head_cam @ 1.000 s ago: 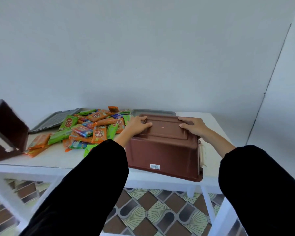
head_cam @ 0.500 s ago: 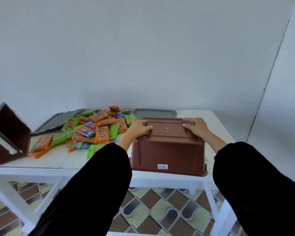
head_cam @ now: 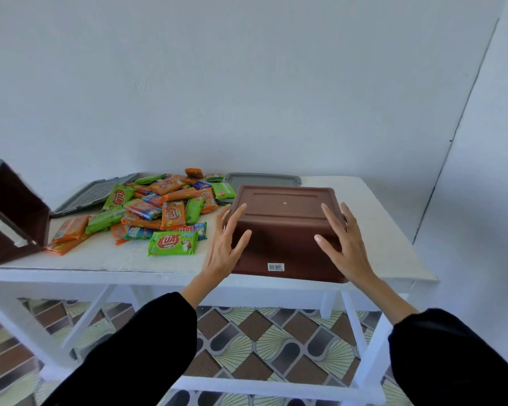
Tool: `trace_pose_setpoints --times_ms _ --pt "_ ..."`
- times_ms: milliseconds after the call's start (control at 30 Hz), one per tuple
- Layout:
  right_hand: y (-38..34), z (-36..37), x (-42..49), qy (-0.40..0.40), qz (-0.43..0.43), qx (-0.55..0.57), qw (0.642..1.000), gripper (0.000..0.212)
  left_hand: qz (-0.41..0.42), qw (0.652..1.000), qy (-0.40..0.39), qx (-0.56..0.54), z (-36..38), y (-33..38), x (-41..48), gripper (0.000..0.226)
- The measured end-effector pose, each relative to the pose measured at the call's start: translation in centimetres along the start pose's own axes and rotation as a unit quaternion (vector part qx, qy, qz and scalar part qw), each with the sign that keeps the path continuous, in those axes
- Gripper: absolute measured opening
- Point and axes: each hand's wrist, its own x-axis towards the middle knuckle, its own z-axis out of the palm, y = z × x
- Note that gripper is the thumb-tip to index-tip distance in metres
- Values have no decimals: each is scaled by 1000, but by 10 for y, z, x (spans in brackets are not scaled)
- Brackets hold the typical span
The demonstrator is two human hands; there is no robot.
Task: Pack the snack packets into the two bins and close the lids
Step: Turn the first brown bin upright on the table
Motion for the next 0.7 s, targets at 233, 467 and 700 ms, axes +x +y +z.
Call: trace_pose_setpoints --times_ms 233,467,700 --pt "22 20 -44 -11 -4 -34 999 83 -28 994 -57 87 9 -11 -30 82" --pt "4 8 -19 15 9 -35 999 74 -33 993 -28 114 -2 15 -11 81" --pt "-34 -51 57 -32 81 -43 995 53 -105 962 -68 245 -40 62 76 64"
